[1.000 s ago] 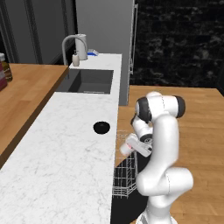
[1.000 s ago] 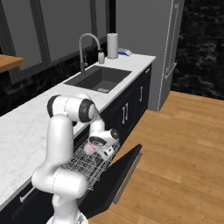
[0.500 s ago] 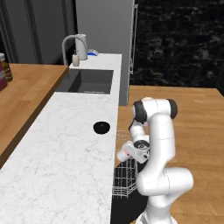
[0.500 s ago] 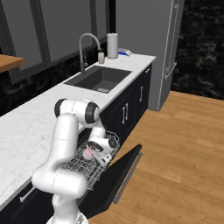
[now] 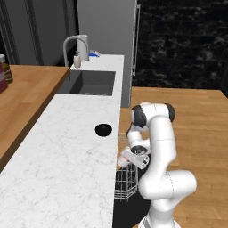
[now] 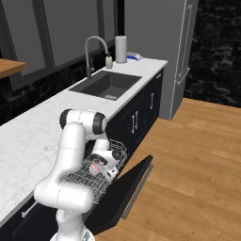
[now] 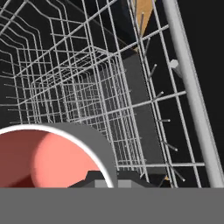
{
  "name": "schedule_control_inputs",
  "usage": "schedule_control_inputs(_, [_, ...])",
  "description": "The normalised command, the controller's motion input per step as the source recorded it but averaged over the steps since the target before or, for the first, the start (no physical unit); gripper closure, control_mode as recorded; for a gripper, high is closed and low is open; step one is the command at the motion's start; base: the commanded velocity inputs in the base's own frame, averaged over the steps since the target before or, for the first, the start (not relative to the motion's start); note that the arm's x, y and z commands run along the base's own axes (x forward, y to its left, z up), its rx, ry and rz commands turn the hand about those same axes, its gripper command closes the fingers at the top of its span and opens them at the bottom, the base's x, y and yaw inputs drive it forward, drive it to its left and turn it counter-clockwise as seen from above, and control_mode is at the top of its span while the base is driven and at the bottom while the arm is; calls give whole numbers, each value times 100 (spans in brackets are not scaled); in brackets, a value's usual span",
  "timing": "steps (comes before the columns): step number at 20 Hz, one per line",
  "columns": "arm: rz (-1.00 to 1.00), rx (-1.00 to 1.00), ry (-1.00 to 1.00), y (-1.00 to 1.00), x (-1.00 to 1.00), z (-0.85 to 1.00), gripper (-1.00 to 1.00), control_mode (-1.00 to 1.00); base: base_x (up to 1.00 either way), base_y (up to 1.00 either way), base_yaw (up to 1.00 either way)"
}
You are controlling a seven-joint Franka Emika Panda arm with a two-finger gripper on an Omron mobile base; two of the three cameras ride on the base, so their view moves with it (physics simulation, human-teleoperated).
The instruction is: Pick up the cup and bowl from the counter, place them in the dishwasher, and close the dishwasher door.
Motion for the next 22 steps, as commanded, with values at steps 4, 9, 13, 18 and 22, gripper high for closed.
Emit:
schedule_control_inputs(4, [0, -6, 0, -40, -19, -87, -100, -100, 0, 0, 0])
schedule_control_inputs(9, [0, -2, -4, -83, -54, -69, -100, -100, 0, 0, 0])
schedule_control_inputs(13, [-3, 0, -4, -100, -80, -20, -100, -100, 0, 0, 0])
schedule_control_inputs(18, [-1, 4, -26, -20, -69, 78, -100, -100, 0, 0, 0])
schedule_control_inputs(22, [0, 0, -31, -14, -48, 100, -100, -100, 0, 0, 0])
